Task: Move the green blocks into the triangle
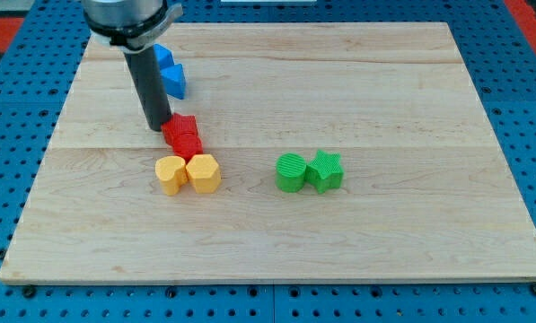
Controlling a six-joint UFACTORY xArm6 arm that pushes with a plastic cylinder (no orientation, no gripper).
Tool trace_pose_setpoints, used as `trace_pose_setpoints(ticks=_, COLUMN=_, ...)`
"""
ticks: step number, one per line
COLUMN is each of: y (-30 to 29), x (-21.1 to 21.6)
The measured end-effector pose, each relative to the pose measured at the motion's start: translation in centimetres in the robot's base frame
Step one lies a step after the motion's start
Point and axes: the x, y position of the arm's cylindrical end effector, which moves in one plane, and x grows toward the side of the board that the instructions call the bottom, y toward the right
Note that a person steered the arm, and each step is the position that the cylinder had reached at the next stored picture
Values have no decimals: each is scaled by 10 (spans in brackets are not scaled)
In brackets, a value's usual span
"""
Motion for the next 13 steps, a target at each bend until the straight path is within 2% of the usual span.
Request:
trace_pose_setpoints(ticks=2, y=-20, x=11)
trace_pose_setpoints(ticks=3, y=15, x=-15)
trace_pose_setpoints(ticks=4, y=99, x=1)
trace_pose_setpoints(ticks=6, y=213, x=32)
trace_pose_setpoints(ticks=7, y=268, x=76)
trace_pose_setpoints(ticks=8, y=263, x=111)
trace_pose_setpoints(ticks=9, y=226, x=105)
trace_pose_setpoints(ticks=11, y=169, x=66)
trace_pose_setpoints(ticks=13, y=103, x=55)
